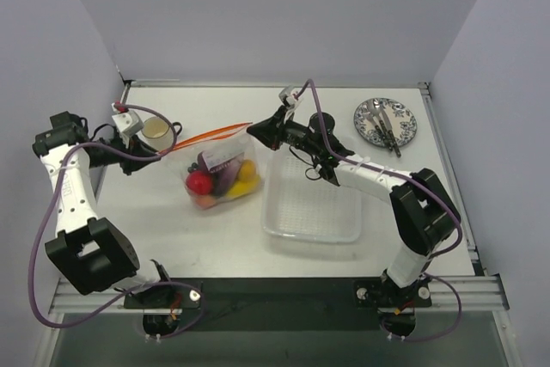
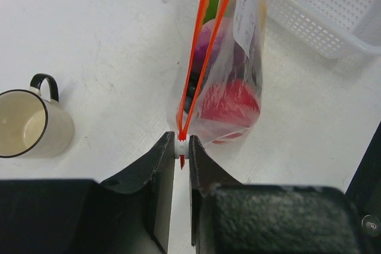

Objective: Open the zip-top bag and remove the fake food

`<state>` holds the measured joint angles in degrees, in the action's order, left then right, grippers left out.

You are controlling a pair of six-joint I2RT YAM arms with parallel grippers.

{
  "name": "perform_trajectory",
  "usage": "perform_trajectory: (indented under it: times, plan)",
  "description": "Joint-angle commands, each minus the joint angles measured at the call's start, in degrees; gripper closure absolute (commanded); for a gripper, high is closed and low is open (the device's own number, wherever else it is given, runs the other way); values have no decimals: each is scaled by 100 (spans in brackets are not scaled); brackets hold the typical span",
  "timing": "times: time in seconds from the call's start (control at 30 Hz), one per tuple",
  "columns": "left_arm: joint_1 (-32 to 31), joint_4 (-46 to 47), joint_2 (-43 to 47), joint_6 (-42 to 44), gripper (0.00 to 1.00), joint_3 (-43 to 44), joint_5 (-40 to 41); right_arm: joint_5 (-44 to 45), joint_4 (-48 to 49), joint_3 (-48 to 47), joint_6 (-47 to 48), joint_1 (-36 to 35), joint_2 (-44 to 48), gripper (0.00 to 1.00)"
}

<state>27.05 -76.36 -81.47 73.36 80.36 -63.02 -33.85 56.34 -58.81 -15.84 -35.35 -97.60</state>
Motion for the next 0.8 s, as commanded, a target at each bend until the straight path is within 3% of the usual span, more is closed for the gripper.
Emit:
perform_trajectory:
  times: [0.0,0.1,0.23,0.37,0.57,0.77]
  plan:
    - [-243,-1364,491,389,94,-152,62,28,273,-175,115,-59,408,97]
    - [-700,-1382,659,258,94,-213,-8,-122,-130,53,352,-392,759,85]
    - [-1043,-1119,817,-93,93,-301,-61,79,-1088,422,853,-805,1348,51]
    - [-1184,-1021,861,-85,93,-424,70,378,-1625,782,863,-929,2104,25]
    - [-1483,-1373,914,398,93,-714,229,1388,-2819,740,2055,-1780,2738,20]
    - [-1755,-1373,1107,337,94,-829,414,1724,-3208,239,2006,-1984,2299,26]
